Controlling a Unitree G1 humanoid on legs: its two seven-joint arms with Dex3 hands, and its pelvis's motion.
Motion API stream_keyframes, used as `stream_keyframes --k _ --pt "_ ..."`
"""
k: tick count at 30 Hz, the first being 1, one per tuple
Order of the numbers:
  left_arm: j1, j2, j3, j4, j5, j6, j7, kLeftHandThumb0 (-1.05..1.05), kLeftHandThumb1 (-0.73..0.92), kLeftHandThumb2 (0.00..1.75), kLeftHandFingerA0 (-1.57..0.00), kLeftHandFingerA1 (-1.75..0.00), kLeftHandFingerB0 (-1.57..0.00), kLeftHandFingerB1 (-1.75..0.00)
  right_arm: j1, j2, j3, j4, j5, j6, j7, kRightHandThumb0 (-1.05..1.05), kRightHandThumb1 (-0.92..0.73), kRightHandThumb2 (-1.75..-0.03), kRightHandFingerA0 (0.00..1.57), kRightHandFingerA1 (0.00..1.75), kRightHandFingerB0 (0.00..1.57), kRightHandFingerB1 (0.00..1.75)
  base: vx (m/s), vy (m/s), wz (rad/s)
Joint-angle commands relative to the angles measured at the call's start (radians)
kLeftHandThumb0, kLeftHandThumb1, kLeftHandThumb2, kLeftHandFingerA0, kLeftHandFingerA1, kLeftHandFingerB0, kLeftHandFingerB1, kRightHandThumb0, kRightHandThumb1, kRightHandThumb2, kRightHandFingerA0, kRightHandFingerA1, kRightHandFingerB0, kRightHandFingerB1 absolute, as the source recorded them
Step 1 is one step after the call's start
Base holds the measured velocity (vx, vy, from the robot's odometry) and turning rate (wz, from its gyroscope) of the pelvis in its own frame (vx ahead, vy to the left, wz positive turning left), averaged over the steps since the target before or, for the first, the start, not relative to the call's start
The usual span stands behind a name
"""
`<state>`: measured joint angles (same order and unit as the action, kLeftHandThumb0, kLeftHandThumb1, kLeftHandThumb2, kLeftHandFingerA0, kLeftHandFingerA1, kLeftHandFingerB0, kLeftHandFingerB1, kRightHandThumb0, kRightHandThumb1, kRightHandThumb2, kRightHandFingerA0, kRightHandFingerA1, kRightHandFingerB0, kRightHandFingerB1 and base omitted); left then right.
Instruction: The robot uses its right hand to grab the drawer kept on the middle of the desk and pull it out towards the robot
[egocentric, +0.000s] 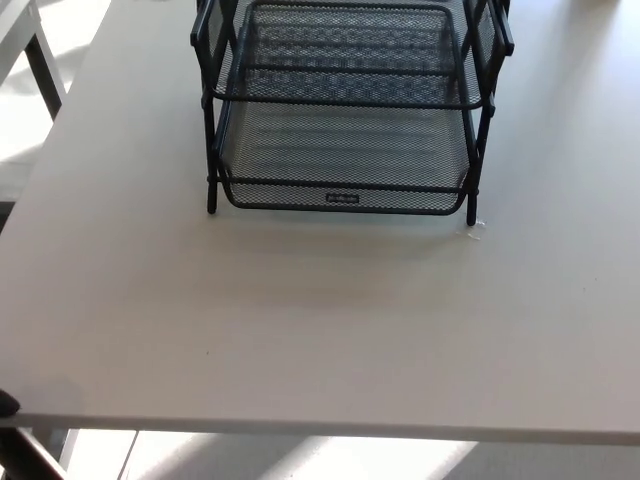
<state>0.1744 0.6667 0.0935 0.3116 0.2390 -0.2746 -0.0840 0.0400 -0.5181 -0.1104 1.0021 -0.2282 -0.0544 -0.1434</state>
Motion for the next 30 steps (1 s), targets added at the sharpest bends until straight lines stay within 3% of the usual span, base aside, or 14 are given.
stream_keyframes --k 1,2,4,6,7,8,9,10,11,13,26,27,28,30 --pt "0.022 0.156 0.001 -0.145 0.078 -0.225 -0.056 -0.28 0.56 0.58 -0.79 -0.82 -0.80 -0.53 -0.002 -0.142 -0.086 0.023 0.026 0.014 -0.111 -0.57 -0.52 -0.56 0.24 0.52 0.26 0.35 0.00 0.000 0.00" --pt "0.023 0.159 0.000 -0.148 0.074 -0.224 -0.057 -0.28 0.56 0.57 -0.79 -0.83 -0.80 -0.54 0.002 -0.150 -0.103 0.023 0.037 0.011 -0.109 -0.59 -0.40 -0.76 0.28 0.61 0.21 0.45 0.00 0.000 0.00" --pt "0.026 0.163 -0.002 -0.151 0.074 -0.225 -0.054 -0.28 0.56 0.57 -0.79 -0.83 -0.80 -0.54 0.007 -0.170 -0.126 0.024 0.049 0.007 -0.105 -0.59 -0.40 -0.79 0.37 0.70 0.16 0.47 0.00 0.000 0.00" --pt "0.030 0.166 -0.001 -0.162 0.071 -0.221 -0.056 -0.28 0.56 0.57 -0.78 -0.84 -0.80 -0.55 0.032 -0.209 -0.173 -0.007 0.064 0.028 -0.107 -0.61 -0.40 -0.79 0.35 0.65 0.18 0.47 0.00 0.000 0.00" --pt "0.030 0.168 0.001 -0.161 0.070 -0.223 -0.055 -0.28 0.56 0.57 -0.79 -0.85 -0.81 -0.55 0.033 -0.227 -0.172 -0.020 0.052 0.050 -0.103 -0.60 -0.53 -0.56 0.42 0.68 0.23 0.39 0.00 0.000 0.00" --pt "0.030 0.170 0.001 -0.161 0.068 -0.225 -0.053 -0.28 0.56 0.57 -0.79 -0.85 -0.81 -0.55 0.035 -0.234 -0.175 -0.028 0.045 0.061 -0.100 -0.60 -0.53 -0.56 0.42 0.68 0.23 0.39 0.00 0.000 0.00" --pt "0.026 0.172 -0.003 -0.150 0.072 -0.232 -0.049 -0.27 0.56 0.57 -0.79 -0.85 -0.81 -0.55 0.038 -0.265 -0.227 -0.048 0.088 0.097 -0.064 -0.69 -0.42 -0.81 0.42 0.77 0.17 0.51 0.00 0.000 0.00" --pt "0.027 0.174 -0.003 -0.150 0.077 -0.229 -0.049 -0.28 0.56 0.57 -0.79 -0.84 -0.81 -0.55 0.036 -0.292 -0.235 -0.035 0.087 0.090 -0.050 -0.60 -0.53 -0.56 0.53 0.79 0.20 0.39 0.00 0.000 0.00" --pt "0.027 0.174 -0.004 -0.149 0.078 -0.231 -0.049 -0.28 0.56 0.57 -0.79 -0.84 -0.81 -0.55 0.038 -0.293 -0.240 -0.039 0.085 0.093 -0.047 -0.60 -0.53 -0.56 0.53 0.79 0.20 0.39 0.00 0.000 0.00" --pt "0.026 0.171 -0.002 -0.145 0.071 -0.240 -0.050 -0.28 0.56 0.57 -0.79 -0.85 -0.81 -0.55 -0.002 -0.352 -0.266 0.020 0.106 0.097 -0.003 -0.64 -0.40 -0.79 0.27 0.60 0.13 0.46 0.00 0.000 0.00" --pt "0.028 0.170 0.010 -0.139 0.081 -0.249 -0.057 -0.27 0.56 0.57 -0.79 -0.84 -0.81 -0.55 0.078 -0.396 -0.413 -0.364 0.074 0.090 -0.140 -0.73 -0.42 -0.83 0.23 0.68 0.15 0.53 0.00 0.000 0.00" --pt "0.027 0.169 0.011 -0.134 0.078 -0.260 -0.054 -0.27 0.55 0.57 -0.80 -0.85 -0.81 -0.55 0.074 -0.417 -0.427 -0.475 0.033 0.104 -0.164 -0.74 -0.57 -0.58 0.28 0.70 0.23 0.42 0.00 0.000 0.00" --pt "0.028 0.169 0.011 -0.136 0.079 -0.260 -0.053 -0.27 0.56 0.57 -0.79 -0.85 -0.81 -0.55 0.064 -0.437 -0.426 -0.539 0.019 0.160 -0.134 -0.77 -0.46 -0.87 0.21 0.62 0.15 0.49 0.00 0.000 0.00" --pt "0.026 0.168 0.011 -0.131 0.076 -0.261 -0.054 -0.27 0.56 0.56 -0.80 -0.85 -0.81 -0.55 0.044 -0.452 -0.428 -0.553 0.022 0.167 -0.110 -0.80 -0.47 -0.89 0.21 0.63 0.14 0.49 0.00 0.000 0.00"
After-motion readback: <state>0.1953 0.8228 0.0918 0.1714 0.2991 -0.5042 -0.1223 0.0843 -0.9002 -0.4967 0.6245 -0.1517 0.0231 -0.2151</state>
